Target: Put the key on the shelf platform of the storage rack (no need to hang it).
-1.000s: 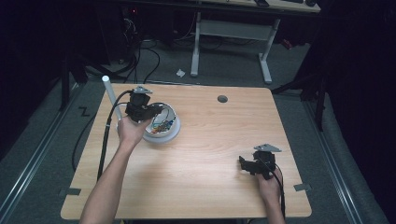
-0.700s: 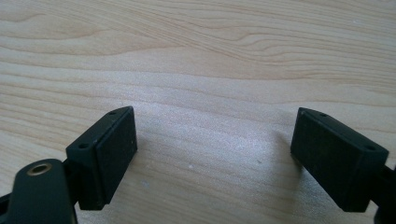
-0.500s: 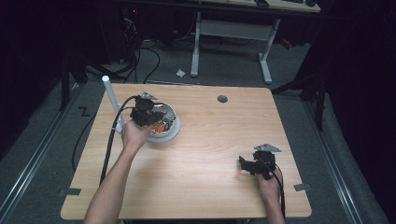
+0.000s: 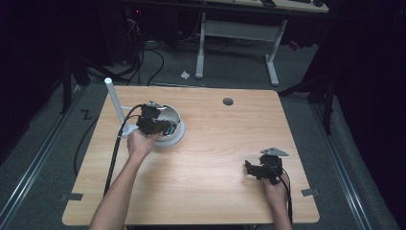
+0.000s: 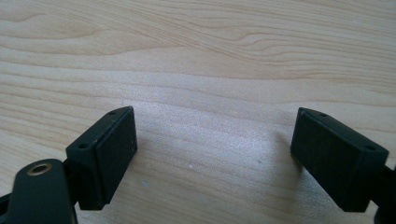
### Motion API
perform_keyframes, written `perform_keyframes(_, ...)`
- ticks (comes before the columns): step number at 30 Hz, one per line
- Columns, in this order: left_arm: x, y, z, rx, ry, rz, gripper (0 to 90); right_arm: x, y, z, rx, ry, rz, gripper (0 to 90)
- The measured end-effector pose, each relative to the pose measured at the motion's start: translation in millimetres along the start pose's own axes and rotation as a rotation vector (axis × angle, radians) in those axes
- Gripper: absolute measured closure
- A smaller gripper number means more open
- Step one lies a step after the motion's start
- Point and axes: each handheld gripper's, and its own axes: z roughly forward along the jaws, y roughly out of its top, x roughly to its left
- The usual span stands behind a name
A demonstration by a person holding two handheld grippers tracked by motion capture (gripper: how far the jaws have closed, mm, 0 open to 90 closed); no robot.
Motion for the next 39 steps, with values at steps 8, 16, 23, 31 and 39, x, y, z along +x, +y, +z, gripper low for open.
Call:
perform_keyframes(8, -2.1, -4.9, -17.9, -0.051, -0.011, -0.017, 63.4, -0.1, 0.0, 0.0, -0.001, 0.000, -0.001, 14.5)
perform_keyframes(16, -9.2, -7.3, -34.5, -0.087, -0.001, -0.020, 45.4, 0.0, 0.0, 0.0, 0.001, 0.000, 0.000, 14.5)
perform_keyframes(23, -19.4, -8.5, -48.1, -0.124, -0.013, -0.019, 39.9, 0.0, 0.0, -0.1, 0.001, 0.000, -0.001, 14.6)
perform_keyframes(31, -23.2, -16.2, -59.5, -0.150, -0.010, -0.024, 38.6, -0.1, 0.0, 0.0, 0.000, 0.000, -0.001, 14.5)
perform_keyframes(39, -26.9, -23.9, -71.1, -0.181, -0.012, -0.032, 37.2, -0.1, 0.0, 0.0, 0.000, 0.000, -0.001, 14.5)
